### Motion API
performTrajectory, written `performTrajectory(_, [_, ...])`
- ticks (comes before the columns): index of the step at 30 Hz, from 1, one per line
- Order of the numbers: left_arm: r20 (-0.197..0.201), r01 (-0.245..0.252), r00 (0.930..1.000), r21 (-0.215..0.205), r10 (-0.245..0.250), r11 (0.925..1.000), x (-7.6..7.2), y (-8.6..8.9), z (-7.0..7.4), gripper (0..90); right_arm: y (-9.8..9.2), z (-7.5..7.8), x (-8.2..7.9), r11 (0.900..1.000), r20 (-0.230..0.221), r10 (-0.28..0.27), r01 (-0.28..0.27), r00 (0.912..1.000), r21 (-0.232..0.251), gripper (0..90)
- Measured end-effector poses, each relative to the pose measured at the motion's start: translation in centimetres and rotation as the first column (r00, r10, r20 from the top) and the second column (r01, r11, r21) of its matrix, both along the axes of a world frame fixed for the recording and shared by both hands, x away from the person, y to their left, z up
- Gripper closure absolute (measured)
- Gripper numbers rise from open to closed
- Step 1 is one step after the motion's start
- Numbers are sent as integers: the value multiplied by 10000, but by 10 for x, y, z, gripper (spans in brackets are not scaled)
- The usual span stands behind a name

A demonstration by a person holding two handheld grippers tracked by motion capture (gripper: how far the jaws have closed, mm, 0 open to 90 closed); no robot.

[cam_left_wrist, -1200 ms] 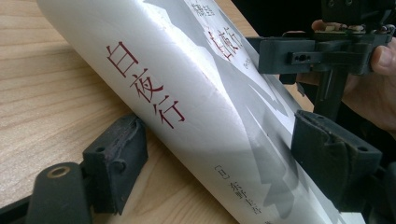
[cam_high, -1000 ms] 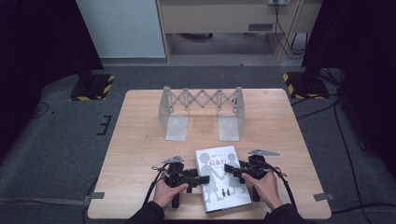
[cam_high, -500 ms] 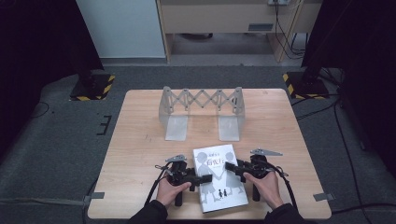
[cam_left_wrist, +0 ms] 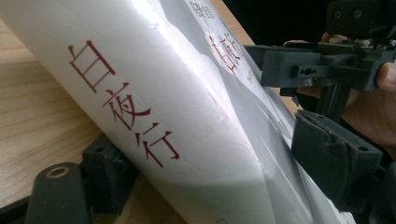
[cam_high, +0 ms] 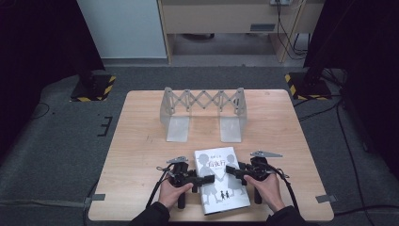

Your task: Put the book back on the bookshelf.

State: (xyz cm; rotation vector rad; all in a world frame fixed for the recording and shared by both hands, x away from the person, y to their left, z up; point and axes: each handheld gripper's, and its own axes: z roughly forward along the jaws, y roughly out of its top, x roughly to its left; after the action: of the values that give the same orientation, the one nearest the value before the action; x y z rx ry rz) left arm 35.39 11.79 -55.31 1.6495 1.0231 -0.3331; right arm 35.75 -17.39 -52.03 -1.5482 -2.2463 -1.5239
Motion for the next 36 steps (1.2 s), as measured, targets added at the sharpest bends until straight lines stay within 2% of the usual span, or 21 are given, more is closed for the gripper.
performTrajectory(7, [-98, 65, 9999, 7, -65, 10000, -1, 0, 1, 183, -3, -1, -1, 9995, -343, -23, 33, 9994, 314, 416])
performTrajectory(8, [-113, 122, 9999, 34, -122, 9999, 0, 0, 2, 183, -3, -1, -1, 9994, -336, -24, 35, 9994, 332, 429])
performTrajectory(9, [-145, -37, 9999, -129, 35, 9999, 0, 1, 4, 201, -5, 2, 0, 9989, -305, -7, 21, 9995, 461, 468])
performTrajectory(12, [170, -223, 9996, -262, 228, 9994, 1, 4, 11, 248, -8, 6, -1, 9979, 114, 49, -56, 9999, 638, 496])
performTrajectory(15, [709, -227, 9972, -324, 250, 9992, 3, 8, 20, 281, -7, 12, 0, 9962, 601, 52, -104, 9982, 865, 511])
performTrajectory(18, [907, -174, 9957, -312, 202, 9994, 3, 8, 26, 292, -6, 14, 2, 9936, 850, 12, -108, 9964, 1127, 519])
performTrajectory(20, [840, -115, 9964, -401, 149, 9991, 4, 7, 26, 304, -7, 15, 2, 9922, 957, 44, -162, 9954, 1233, 528])
performTrajectory(22, [799, 148, 9967, -413, -114, 9990, 4, 0, 25, 306, -6, 16, 1, 9901, 1074, 175, -322, 9941, 1369, 560])
performTrajectory(23, [810, 82, 9967, -714, -24, 9974, 3, -1, 24, 308, -5, 17, 1, 9879, 1118, 283, -449, 9933, 1487, 564])
performTrajectory(24, [628, 71, 9980, -1007, -8, 9949, 3, 1, 25, 344, -4, 18, 0, 9882, 1098, 292, -452, 9935, 1463, 564])
performTrajectory(25, [709, 89, 9975, -941, -22, 9955, 3, 1, 26, 365, -4, 19, 0, 9873, 1033, 232, -390, 9944, 1541, 564])
performTrajectory(28, [675, 66, 9977, -854, -9, 9963, 3, 1, 29, 376, -5, 18, 1, 9863, 990, 247, -404, 9948, 1602, 554])
performTrajectory(29, [691, 79, 9976, -833, -21, 9965, 3, 1, 30, 381, -6, 18, 1, 9869, 1063, 252, -416, 9940, 1556, 527])
performTrajectory(30, [635, 68, 9980, -792, -18, 9968, 3, 1, 31, 386, -6, 18, 1, 9902, 1275, 223, -395, 9916, 1340, 480])
performTrajectory(32, [629, 95, 9980, -733, -49, 9973, 3, 4, 34, 391, -9, 18, 1, 9947, 1423, 140, -283, 9897, 985, 429])
performTrajectory(36, [591, 40, 9983, -682, 0, 9977, 5, 9, 41, 415, -22, 16, 4, 9963, 1467, -236, 112, 9889, 850, 362])
